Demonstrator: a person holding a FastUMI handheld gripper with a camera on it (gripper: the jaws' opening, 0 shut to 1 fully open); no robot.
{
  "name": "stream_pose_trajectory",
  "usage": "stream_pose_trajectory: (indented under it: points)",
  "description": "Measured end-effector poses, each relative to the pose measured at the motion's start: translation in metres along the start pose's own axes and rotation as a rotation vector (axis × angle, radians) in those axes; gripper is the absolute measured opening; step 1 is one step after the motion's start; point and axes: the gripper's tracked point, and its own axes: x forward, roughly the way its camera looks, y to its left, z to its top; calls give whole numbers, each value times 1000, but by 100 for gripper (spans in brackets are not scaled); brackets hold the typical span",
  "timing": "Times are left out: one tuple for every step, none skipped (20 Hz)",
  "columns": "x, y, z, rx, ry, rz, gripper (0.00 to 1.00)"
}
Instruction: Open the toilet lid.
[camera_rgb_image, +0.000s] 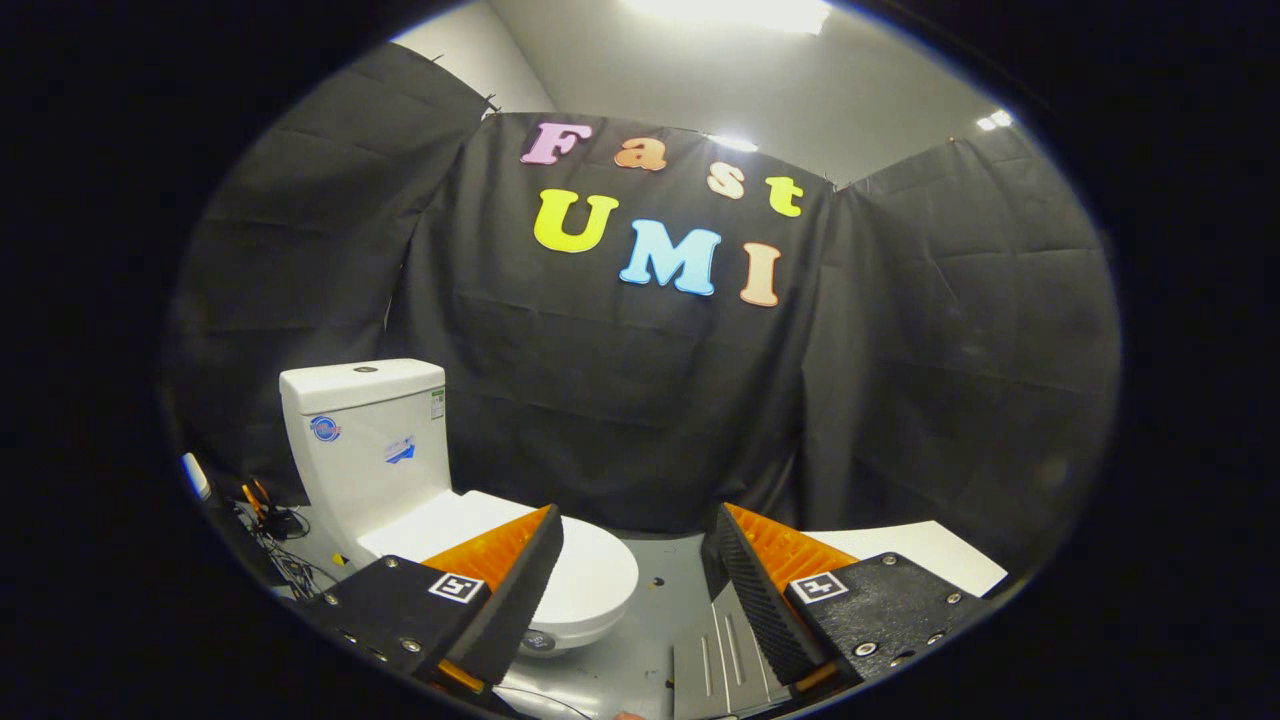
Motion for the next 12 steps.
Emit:
stream_pose_trajectory:
  points:
    - [3, 5, -6, 7, 11, 7, 95]
    - [5, 13, -12, 11, 13, 27, 95]
    - [7, 21, -15, 20, 12, 45, 95]
    - [10, 25, -23, 38, 22, 57, 95]
    - [12, 30, -30, 67, 36, 72, 95]
    - [14, 36, -37, 107, 48, 87, 95]
    - [16, 41, -40, 150, 54, 99, 95]
    - [17, 42, -43, 194, 54, 105, 95]
    - [19, 43, -45, 233, 51, 107, 95]
    - [20, 44, -47, 271, 41, 109, 95]
    - [21, 45, -45, 314, 13, 119, 95]
    - [19, 45, -42, 367, -17, 129, 95]
